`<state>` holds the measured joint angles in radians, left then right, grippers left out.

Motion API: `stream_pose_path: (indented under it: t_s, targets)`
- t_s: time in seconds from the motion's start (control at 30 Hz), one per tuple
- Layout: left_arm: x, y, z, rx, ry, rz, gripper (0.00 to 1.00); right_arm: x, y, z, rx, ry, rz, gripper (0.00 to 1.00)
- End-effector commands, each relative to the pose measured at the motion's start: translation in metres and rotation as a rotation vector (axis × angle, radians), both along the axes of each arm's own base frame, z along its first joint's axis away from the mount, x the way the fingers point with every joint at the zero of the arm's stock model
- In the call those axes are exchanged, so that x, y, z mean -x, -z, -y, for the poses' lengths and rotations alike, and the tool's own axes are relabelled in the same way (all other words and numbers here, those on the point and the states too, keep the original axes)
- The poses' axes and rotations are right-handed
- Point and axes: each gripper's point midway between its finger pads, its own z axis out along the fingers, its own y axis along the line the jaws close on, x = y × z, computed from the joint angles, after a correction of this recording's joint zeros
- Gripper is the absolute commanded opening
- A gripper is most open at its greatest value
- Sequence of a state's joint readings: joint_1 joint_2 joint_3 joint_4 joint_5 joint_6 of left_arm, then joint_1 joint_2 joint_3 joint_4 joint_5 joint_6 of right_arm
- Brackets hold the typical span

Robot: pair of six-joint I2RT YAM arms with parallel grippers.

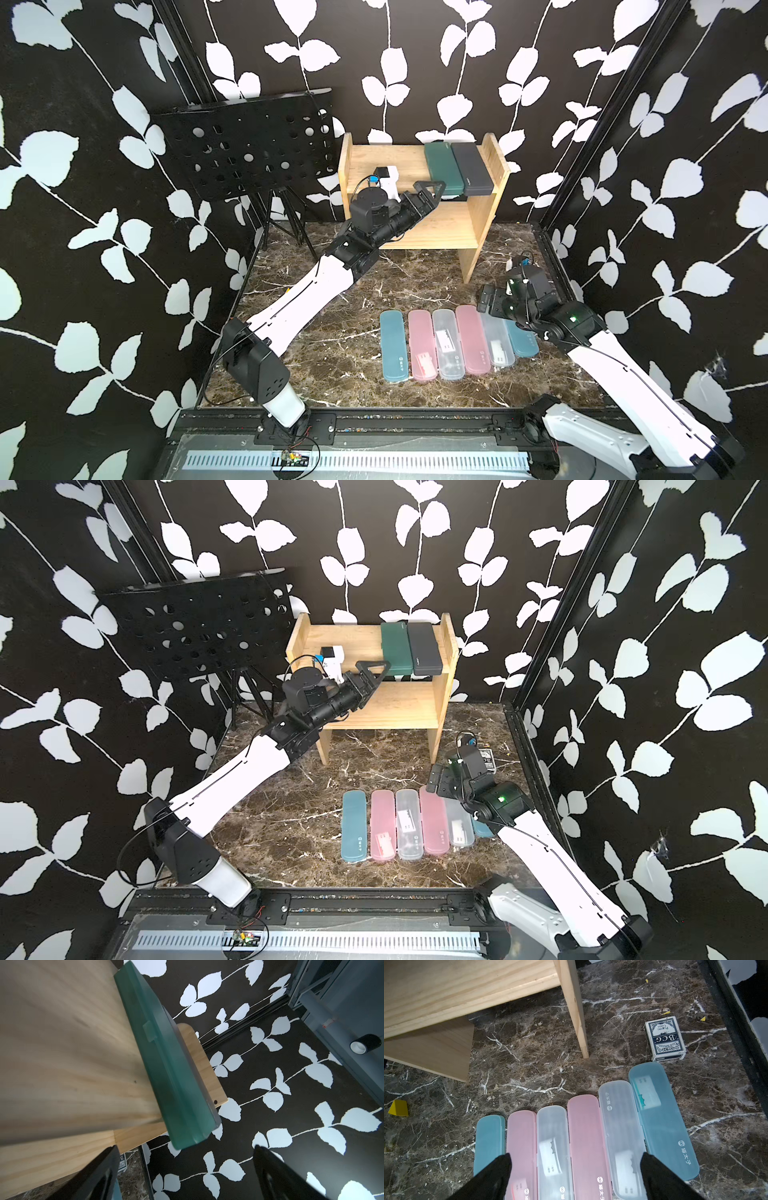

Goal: Remove the pencil cases from the shelf
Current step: Pick up the pencil case from the shelf.

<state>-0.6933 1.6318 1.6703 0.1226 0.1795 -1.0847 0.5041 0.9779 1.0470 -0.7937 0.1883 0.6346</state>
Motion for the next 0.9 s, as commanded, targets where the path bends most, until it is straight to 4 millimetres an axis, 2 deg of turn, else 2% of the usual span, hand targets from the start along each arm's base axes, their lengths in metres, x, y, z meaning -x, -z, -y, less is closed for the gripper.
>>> stream_pose_path:
  t_s: [0.0,0.13,0.37,0.47,0.77,0.87]
  targets:
    - [-0.002,-0.018,-0.002,0.054,-0.018,-0.001,0.99,0.003,0.012,0.001,0.001,-0.020,-0.030,1.00]
    - [-0.008,-0.017,0.001,0.068,-0.023,-0.013,0.96,0.002,0.017,0.003,-0.005,-0.018,-0.042,1.00]
    - [-0.015,-0.017,0.010,0.071,-0.003,-0.028,0.82,0.000,0.025,0.003,-0.020,-0.019,-0.059,1.00]
    - [-0.004,-0.018,0.024,0.068,0.030,-0.033,0.77,0.000,0.027,0.003,-0.021,-0.021,-0.065,1.00]
    - [-0.002,-0.016,0.027,0.068,0.048,-0.050,0.67,-0.002,0.030,0.001,-0.029,-0.021,-0.075,1.00]
    - [-0.002,-0.014,0.028,0.062,0.047,-0.055,0.58,-0.002,0.030,0.001,-0.033,-0.018,-0.075,1.00]
